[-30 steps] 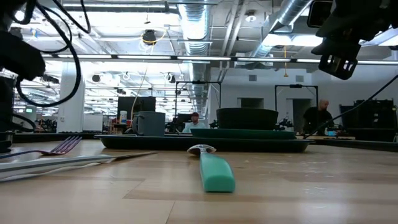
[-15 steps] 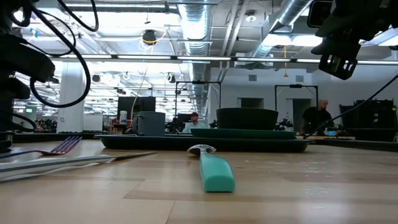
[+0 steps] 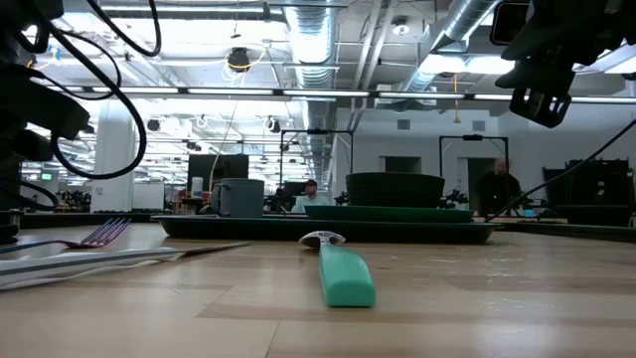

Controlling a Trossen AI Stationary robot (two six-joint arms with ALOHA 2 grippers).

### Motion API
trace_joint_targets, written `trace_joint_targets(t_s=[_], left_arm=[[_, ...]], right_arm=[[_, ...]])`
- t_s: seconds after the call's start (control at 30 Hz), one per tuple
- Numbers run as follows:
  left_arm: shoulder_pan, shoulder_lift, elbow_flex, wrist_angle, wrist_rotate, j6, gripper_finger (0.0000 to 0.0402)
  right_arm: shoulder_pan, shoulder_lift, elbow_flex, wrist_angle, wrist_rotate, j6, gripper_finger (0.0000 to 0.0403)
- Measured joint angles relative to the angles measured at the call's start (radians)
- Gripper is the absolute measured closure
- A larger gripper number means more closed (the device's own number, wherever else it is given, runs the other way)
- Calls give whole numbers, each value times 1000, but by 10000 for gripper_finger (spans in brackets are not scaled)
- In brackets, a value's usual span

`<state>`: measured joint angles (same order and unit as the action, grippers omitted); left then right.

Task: Set up tray
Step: Put the black napkin on the left side of the green plate on the black tray

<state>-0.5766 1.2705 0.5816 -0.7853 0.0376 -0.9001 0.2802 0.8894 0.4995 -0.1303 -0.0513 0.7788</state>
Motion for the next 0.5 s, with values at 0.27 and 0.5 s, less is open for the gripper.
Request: trace_joint_targets(t_s=[0.27,0.5], left_arm=[[0,0,0,-1,-18,-26,229],[0,0,0,-1,-11,-28,203]], right_arm=[[0,0,0,0,0,0,294],[0,0,0,1,0,0,294]])
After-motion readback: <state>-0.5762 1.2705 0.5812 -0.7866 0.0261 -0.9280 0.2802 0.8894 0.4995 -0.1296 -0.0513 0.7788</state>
